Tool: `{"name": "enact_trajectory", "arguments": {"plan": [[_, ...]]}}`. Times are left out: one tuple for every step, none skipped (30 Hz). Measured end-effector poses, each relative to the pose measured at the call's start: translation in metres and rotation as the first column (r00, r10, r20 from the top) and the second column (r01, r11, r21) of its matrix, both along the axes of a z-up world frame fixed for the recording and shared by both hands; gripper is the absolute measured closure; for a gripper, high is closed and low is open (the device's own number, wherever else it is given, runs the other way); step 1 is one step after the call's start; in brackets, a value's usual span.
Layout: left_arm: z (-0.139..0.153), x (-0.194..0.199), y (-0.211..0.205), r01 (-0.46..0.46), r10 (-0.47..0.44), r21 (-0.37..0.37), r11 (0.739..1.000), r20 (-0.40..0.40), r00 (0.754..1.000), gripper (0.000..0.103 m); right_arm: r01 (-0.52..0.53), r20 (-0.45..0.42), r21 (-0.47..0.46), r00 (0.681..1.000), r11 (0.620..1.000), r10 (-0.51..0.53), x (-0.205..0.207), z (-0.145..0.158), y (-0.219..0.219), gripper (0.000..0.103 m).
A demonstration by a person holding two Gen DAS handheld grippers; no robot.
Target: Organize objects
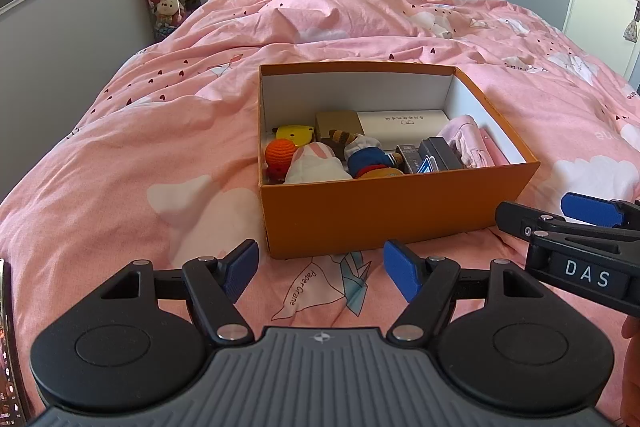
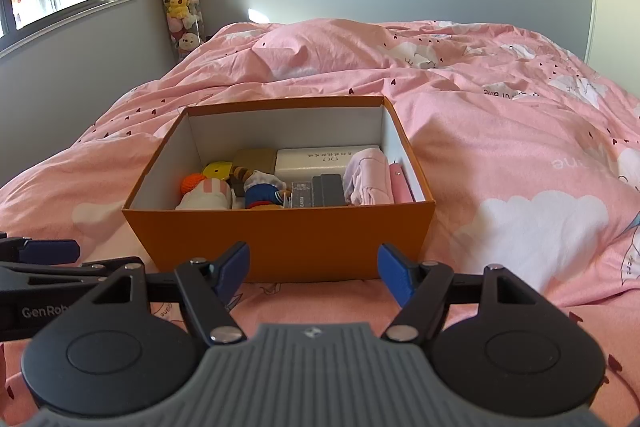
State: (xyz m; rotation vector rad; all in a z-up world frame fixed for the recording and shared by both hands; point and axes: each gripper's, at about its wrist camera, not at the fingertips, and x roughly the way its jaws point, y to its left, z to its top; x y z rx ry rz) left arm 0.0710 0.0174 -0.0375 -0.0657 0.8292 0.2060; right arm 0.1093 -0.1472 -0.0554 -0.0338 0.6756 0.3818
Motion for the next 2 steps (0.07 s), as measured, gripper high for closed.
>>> {"name": "enact_trajectory", "arguments": {"plan": [[-0.0001,-0.0001,0.0004,0.001,-0.001,0.001,1.0,0.0,1.0,0.019,-0.001,-0.002,0.0,1.0,1.0,0.001,-0.0001,-0.0003,0.0,0.031],[-0.0001,-0.0001,0.0004,0.001,-0.001,0.002,1.0,0.0,1.0,0.019,-0.001,-0.003,0.0,1.0,1.0,0.001,-0.0004,-0.0006,0.0,0.031]]}}
